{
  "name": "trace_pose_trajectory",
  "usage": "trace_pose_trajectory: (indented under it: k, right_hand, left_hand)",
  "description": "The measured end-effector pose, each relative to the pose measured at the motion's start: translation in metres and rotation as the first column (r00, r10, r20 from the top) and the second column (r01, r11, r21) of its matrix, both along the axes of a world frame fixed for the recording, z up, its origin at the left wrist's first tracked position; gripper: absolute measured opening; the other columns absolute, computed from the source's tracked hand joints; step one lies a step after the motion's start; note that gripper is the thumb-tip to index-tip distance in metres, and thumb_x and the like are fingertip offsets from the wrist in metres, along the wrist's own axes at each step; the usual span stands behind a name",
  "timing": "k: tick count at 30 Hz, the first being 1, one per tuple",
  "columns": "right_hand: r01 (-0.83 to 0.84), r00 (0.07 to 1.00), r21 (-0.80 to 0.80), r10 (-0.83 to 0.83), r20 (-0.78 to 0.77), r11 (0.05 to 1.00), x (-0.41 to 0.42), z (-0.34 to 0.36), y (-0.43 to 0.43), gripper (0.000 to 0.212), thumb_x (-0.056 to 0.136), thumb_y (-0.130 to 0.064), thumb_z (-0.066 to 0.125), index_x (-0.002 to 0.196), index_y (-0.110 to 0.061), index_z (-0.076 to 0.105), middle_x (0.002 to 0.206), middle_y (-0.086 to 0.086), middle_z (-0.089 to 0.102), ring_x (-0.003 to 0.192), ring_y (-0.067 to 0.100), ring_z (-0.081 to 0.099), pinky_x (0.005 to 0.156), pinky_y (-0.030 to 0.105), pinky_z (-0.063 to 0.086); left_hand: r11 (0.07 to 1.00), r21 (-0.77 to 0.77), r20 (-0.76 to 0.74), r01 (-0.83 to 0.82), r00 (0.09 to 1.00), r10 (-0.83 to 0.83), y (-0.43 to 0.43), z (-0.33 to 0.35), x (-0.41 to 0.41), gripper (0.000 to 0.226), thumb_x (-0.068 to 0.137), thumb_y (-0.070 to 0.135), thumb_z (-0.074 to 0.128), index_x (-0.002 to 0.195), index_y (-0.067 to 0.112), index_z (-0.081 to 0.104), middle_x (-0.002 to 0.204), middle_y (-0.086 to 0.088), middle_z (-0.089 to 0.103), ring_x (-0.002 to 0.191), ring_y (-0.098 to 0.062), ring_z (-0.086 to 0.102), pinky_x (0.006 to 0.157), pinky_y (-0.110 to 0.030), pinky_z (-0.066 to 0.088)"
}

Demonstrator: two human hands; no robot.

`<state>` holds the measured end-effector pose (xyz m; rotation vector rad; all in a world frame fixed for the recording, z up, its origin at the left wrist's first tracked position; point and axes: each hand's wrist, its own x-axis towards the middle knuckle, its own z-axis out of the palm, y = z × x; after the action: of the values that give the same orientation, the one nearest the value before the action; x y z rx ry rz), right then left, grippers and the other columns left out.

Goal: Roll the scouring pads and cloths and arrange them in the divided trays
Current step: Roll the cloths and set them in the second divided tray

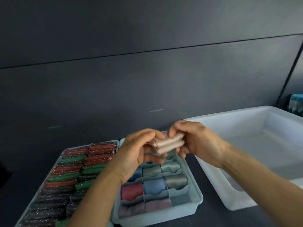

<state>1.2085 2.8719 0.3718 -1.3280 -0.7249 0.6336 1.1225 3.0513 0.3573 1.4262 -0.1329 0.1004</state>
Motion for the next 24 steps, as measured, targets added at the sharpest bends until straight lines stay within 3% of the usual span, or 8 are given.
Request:
trace_pose_trajectory:
  k: [2, 4, 7, 9, 12, 16, 20, 24]
  right_hand:
    - [0.082, 0.954, -0.163, -0.030, 0.298, 0.983, 0.000, -0.004, -0.004, 0.004, 0.086, -0.010, 0.059, 0.085, -0.013, 0.057, 0.071, 0.000, 0.053, 0.062, 0.012, 0.048, 0.056, 0.024, 0.041]
    - [0.141, 0.865, -0.318, 0.040, 0.500, 0.937, -0.002, -0.009, -0.010, 0.022, 0.085, 0.002, 0.059, 0.095, -0.016, 0.051, 0.071, -0.009, 0.050, 0.063, 0.005, 0.044, 0.058, 0.019, 0.039]
    - [0.175, 0.782, -0.510, 0.196, 0.592, 0.842, -0.009, -0.015, -0.016, 0.033, 0.082, -0.001, 0.060, 0.100, -0.024, 0.045, 0.073, -0.021, 0.054, 0.066, 0.000, 0.047, 0.061, 0.016, 0.040]
    - [0.249, 0.704, -0.608, 0.290, 0.648, 0.754, -0.012, -0.018, -0.018, 0.034, 0.078, -0.009, 0.064, 0.097, -0.030, 0.046, 0.080, -0.015, 0.056, 0.073, 0.004, 0.050, 0.065, 0.020, 0.043]
    - [0.306, 0.637, -0.704, 0.412, 0.652, 0.641, -0.018, -0.026, -0.016, 0.033, 0.076, -0.019, 0.069, 0.099, -0.030, 0.049, 0.081, -0.016, 0.054, 0.082, 0.010, 0.054, 0.069, 0.023, 0.043]
    - [0.297, 0.671, -0.795, 0.476, 0.568, 0.529, -0.019, -0.036, -0.018, 0.031, 0.079, -0.020, 0.067, 0.105, -0.027, 0.050, 0.093, -0.012, 0.060, 0.090, 0.015, 0.056, 0.077, 0.026, 0.045]
    - [0.249, 0.740, -0.822, 0.447, 0.502, 0.512, -0.013, -0.032, -0.020, 0.032, 0.085, -0.003, 0.047, 0.110, -0.022, 0.052, 0.099, -0.009, 0.068, 0.092, 0.011, 0.056, 0.084, 0.028, 0.048]
    - [0.276, 0.759, -0.788, 0.378, 0.531, 0.551, -0.009, -0.029, -0.019, 0.030, 0.088, -0.005, 0.044, 0.112, -0.020, 0.052, 0.103, -0.001, 0.066, 0.095, 0.017, 0.059, 0.087, 0.037, 0.050]
  left_hand:
    - [0.988, 0.155, -0.020, 0.003, 1.000, 0.000, 0.003, -0.006, 0.002, 0.013, 0.086, 0.017, 0.061, 0.097, 0.016, 0.068, 0.085, -0.009, 0.068, 0.077, -0.026, 0.066, 0.066, -0.034, 0.056]
    - [0.962, 0.265, -0.103, 0.069, 0.994, -0.042, 0.001, -0.017, 0.004, 0.028, 0.084, 0.007, 0.069, 0.110, 0.012, 0.060, 0.083, -0.002, 0.069, 0.079, -0.018, 0.065, 0.070, -0.030, 0.054]
    - [0.872, 0.465, -0.181, 0.153, 0.981, -0.075, -0.009, -0.037, 0.005, 0.032, 0.082, 0.005, 0.075, 0.110, 0.011, 0.064, 0.096, -0.006, 0.072, 0.087, -0.011, 0.067, 0.077, -0.021, 0.052]
    - [0.787, 0.597, -0.184, 0.153, 0.982, -0.051, -0.016, -0.048, 0.006, 0.025, 0.078, 0.012, 0.079, 0.101, 0.014, 0.068, 0.087, -0.001, 0.071, 0.079, -0.005, 0.063, 0.071, -0.018, 0.049]
    - [0.692, 0.699, -0.209, 0.180, 0.977, -0.043, -0.020, -0.063, 0.006, 0.024, 0.074, 0.022, 0.081, 0.094, 0.017, 0.069, 0.076, 0.010, 0.064, 0.066, 0.000, 0.055, 0.063, -0.017, 0.044]
    - [0.569, 0.794, -0.227, 0.213, 0.973, -0.047, -0.028, -0.074, 0.007, 0.024, 0.072, 0.028, 0.080, 0.093, 0.023, 0.069, 0.083, 0.007, 0.072, 0.070, -0.002, 0.064, 0.073, -0.027, 0.055]
    - [0.309, 0.939, -0.140, 0.149, 0.989, -0.052, -0.038, -0.074, 0.007, 0.022, 0.073, 0.040, 0.076, 0.090, 0.028, 0.068, 0.080, 0.011, 0.071, 0.074, -0.005, 0.064, 0.076, -0.033, 0.054]
    - [0.085, 0.991, -0.092, 0.102, 0.990, -0.111, -0.049, -0.069, 0.008, 0.020, 0.082, 0.038, 0.068, 0.098, 0.026, 0.071, 0.084, 0.006, 0.069, 0.084, -0.017, 0.063, 0.077, -0.030, 0.048]
